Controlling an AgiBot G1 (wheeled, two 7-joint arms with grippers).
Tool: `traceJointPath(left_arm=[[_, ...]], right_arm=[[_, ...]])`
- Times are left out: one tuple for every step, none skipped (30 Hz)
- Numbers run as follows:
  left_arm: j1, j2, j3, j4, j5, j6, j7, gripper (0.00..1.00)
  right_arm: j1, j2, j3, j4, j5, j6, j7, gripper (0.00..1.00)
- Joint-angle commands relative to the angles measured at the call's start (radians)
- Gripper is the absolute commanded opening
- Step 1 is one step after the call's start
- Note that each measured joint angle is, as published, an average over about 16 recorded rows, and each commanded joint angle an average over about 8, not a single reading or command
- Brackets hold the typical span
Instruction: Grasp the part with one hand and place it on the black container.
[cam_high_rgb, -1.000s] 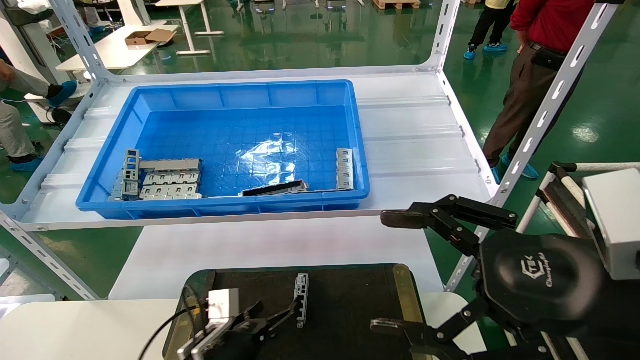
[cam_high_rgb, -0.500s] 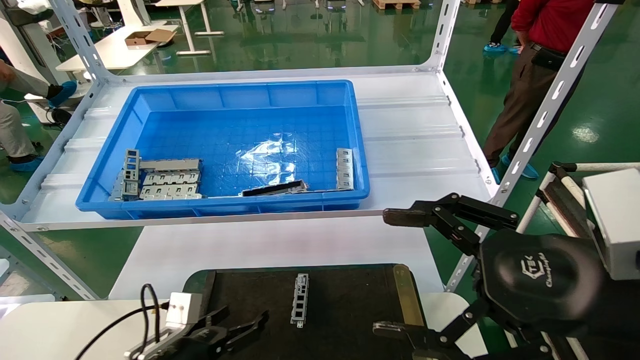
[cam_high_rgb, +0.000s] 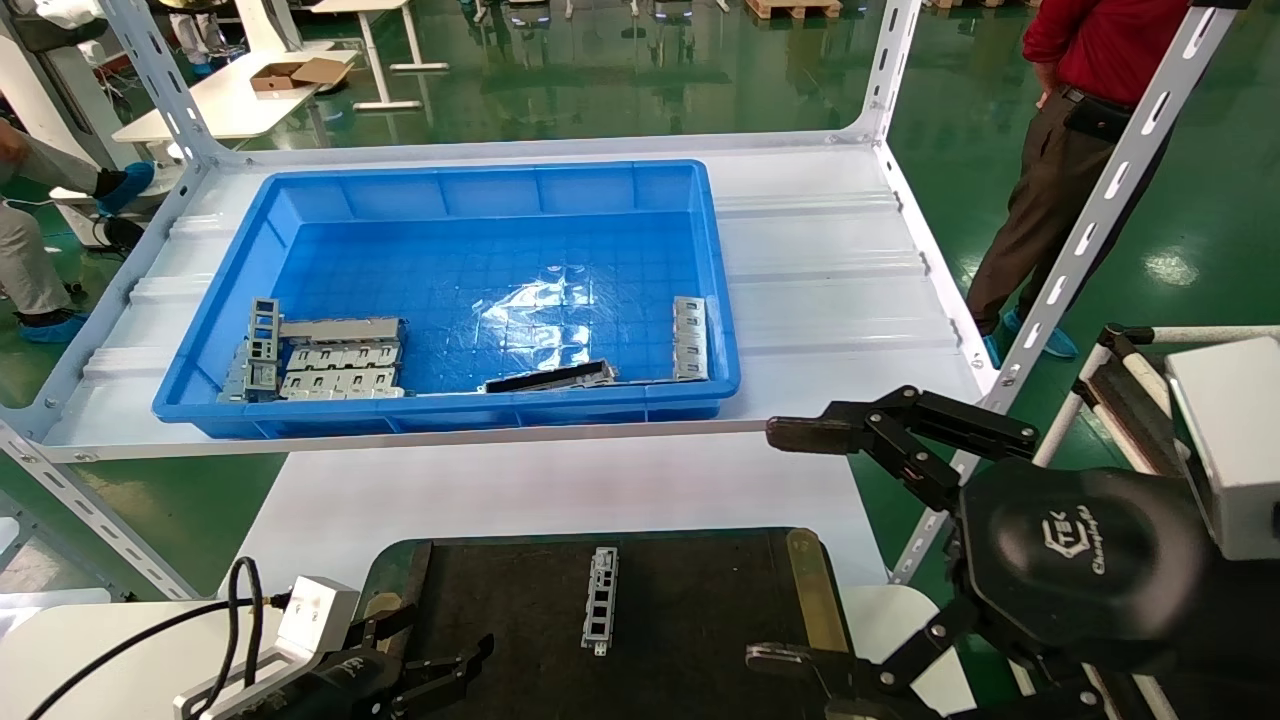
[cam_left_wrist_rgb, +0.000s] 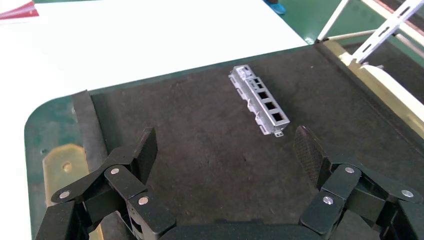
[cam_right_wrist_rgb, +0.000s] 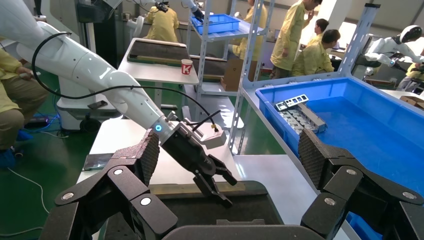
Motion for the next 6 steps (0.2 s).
traceJointPath(left_arm=[[0.018, -0.002, -0.048, 0.002, -0.023, 0.039, 0.046, 1.0], [0.026, -0.002, -0.066, 0.003, -0.034, 0.053, 0.066, 1.0], [0.035, -0.001, -0.083, 0.004, -0.044, 0.066, 0.085, 1.0], [0.039, -0.001, -0.092, 0.004, -0.05, 0.072, 0.094, 1.0], [0.043, 0.0, -0.101, 0.005, -0.055, 0.079, 0.103, 1.0], [0.048, 0.0, -0.11, 0.005, -0.061, 0.086, 0.113, 1.0]], right_arm=[[0.0, 0.0, 0.0, 0.0, 0.0, 0.0, 0.0, 1.0], [0.0, 0.0, 0.0, 0.0, 0.0, 0.0, 0.0, 1.0], [0.0, 0.0, 0.0, 0.0, 0.0, 0.0, 0.0, 1.0], [0.0, 0.0, 0.0, 0.0, 0.0, 0.0, 0.0, 1.0], [0.0, 0.0, 0.0, 0.0, 0.0, 0.0, 0.0, 1.0], [0.0, 0.0, 0.0, 0.0, 0.0, 0.0, 0.0, 1.0]])
